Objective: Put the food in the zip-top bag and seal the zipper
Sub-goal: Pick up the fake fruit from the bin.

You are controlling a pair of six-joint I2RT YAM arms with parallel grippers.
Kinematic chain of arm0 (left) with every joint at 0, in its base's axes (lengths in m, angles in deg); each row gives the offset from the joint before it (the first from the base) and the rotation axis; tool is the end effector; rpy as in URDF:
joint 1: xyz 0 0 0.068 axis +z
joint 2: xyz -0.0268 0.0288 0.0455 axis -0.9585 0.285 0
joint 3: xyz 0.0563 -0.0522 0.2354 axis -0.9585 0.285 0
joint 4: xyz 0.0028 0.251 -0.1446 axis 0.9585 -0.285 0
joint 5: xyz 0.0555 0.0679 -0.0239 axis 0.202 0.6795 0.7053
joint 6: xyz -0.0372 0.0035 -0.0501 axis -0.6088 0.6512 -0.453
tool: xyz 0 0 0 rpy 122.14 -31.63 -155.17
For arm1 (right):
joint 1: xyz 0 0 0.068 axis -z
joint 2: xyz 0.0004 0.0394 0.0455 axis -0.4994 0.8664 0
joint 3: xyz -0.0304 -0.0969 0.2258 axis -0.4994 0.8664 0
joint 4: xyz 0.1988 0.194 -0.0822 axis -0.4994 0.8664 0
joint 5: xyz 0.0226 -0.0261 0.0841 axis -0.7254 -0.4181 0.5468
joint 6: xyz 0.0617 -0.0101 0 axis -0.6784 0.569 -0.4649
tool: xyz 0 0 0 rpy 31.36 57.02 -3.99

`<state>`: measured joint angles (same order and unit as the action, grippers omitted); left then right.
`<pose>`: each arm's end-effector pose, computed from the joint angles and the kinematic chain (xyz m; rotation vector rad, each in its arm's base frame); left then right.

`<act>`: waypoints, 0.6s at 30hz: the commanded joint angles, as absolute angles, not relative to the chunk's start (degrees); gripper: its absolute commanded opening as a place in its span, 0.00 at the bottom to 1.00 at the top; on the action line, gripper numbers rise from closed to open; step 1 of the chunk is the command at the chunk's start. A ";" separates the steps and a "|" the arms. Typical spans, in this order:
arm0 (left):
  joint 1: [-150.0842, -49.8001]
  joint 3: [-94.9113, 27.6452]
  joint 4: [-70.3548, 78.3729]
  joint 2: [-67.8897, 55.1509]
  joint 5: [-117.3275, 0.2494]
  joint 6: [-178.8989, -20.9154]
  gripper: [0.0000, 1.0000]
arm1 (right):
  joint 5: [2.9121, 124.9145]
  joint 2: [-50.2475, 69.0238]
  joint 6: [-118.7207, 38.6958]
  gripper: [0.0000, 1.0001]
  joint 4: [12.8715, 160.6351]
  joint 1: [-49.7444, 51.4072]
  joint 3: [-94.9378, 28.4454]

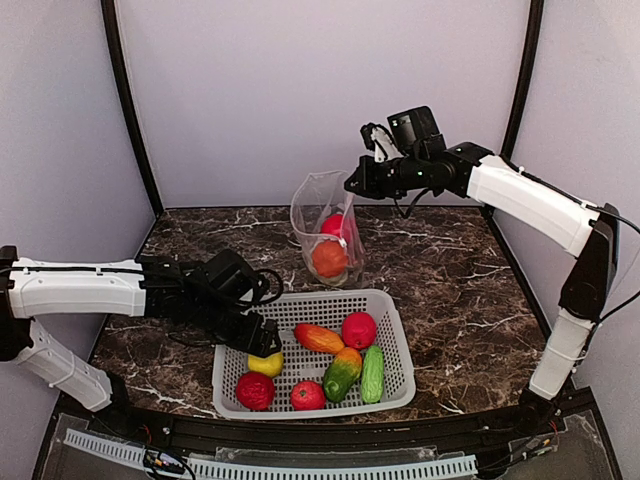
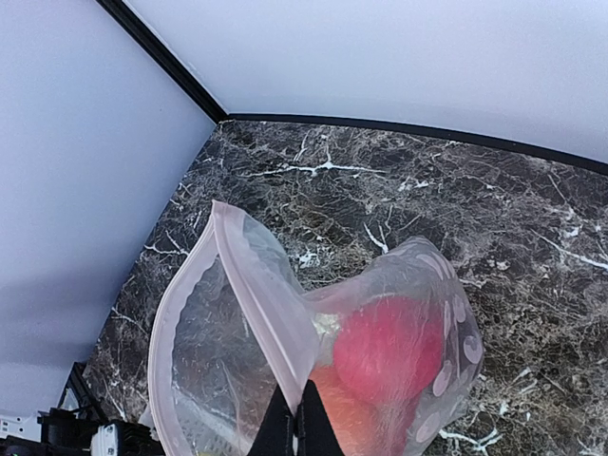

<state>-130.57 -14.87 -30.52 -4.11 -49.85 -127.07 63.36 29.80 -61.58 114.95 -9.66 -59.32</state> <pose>0.1693 -0.2612 0.1860 0.4260 2.6516 -0.5897 0.3417 0.2906 0.3496 -0.2930 2.1598 0.8352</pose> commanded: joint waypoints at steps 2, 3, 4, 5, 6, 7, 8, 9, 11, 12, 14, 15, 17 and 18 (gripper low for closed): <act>-130.91 -13.88 -30.97 -2.54 -50.10 -128.90 0.88 | 63.56 28.21 -61.52 0.00 112.43 -9.41 -58.58; -130.96 -13.70 -30.79 -2.21 -50.10 -128.92 0.89 | 63.49 28.19 -61.50 0.00 112.41 -9.42 -58.60; -131.13 -13.73 -30.70 -1.64 -50.15 -128.93 0.89 | 63.55 28.22 -61.50 0.00 112.46 -9.36 -58.60; -131.16 -13.75 -30.66 -1.32 -50.12 -128.73 0.89 | 63.56 28.26 -61.55 0.00 112.43 -9.41 -58.60; -131.22 -13.76 -30.69 -0.69 -50.11 -128.60 0.89 | 63.57 28.31 -61.51 0.00 112.43 -9.42 -58.64; -131.25 -13.76 -30.65 -0.36 -50.10 -128.59 0.89 | 63.61 28.35 -61.54 0.00 112.44 -9.43 -58.68; -131.33 -13.76 -30.62 0.28 -50.10 -128.50 0.89 | 63.65 28.40 -61.50 0.00 112.44 -9.42 -58.69; -131.44 -13.76 -30.66 0.88 -50.15 -128.49 0.89 | 63.73 28.42 -61.50 0.00 112.44 -9.42 -58.72; -131.69 -13.76 -30.63 1.76 -50.11 -128.52 0.90 | 63.74 28.54 -61.51 0.00 112.39 -9.46 -58.77; -131.82 -13.76 -30.64 2.00 -50.10 -128.61 0.90 | 63.74 28.58 -61.50 0.00 112.39 -9.42 -58.77; -131.87 -13.51 -30.68 2.50 -50.09 -128.99 0.89 | 63.73 28.52 -61.54 0.00 112.43 -9.42 -58.68; -131.88 -13.37 -30.78 2.58 -49.90 -129.23 0.90 | 63.74 28.50 -61.59 0.00 112.39 -9.41 -58.60; -132.00 -13.33 -30.80 2.33 -49.27 -129.63 0.90 | 63.66 28.53 -61.59 0.00 112.39 -9.42 -58.51; -132.08 -13.50 -31.06 2.20 -48.90 -129.72 0.90 | 63.69 28.62 -61.60 0.00 112.43 -9.42 -58.42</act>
